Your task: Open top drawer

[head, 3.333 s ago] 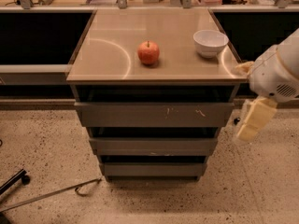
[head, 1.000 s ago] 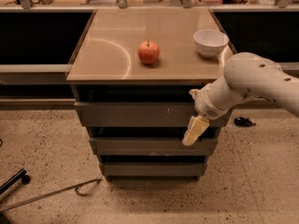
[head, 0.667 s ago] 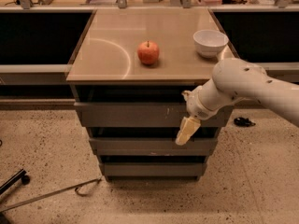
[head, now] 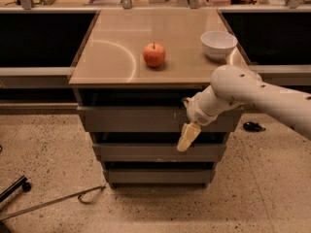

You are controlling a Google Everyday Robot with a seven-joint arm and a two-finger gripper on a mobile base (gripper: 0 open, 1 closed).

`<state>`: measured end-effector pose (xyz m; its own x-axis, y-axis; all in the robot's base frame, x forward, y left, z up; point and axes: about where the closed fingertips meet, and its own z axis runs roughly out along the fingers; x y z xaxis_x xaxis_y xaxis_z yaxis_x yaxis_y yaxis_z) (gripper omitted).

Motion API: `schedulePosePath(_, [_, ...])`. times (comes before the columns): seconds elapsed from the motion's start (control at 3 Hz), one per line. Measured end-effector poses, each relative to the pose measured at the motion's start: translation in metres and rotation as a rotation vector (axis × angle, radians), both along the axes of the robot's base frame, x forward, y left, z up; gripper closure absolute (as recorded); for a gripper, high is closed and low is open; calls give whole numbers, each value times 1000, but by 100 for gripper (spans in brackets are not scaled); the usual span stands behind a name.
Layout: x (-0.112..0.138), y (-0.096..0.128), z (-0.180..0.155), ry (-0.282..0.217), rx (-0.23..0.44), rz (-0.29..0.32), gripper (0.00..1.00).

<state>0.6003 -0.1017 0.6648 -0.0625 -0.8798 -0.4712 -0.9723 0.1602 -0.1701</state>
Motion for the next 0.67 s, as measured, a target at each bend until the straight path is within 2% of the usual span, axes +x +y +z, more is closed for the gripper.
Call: schedulePosePath(0.67, [0, 10, -28, 97, -1, 41, 0])
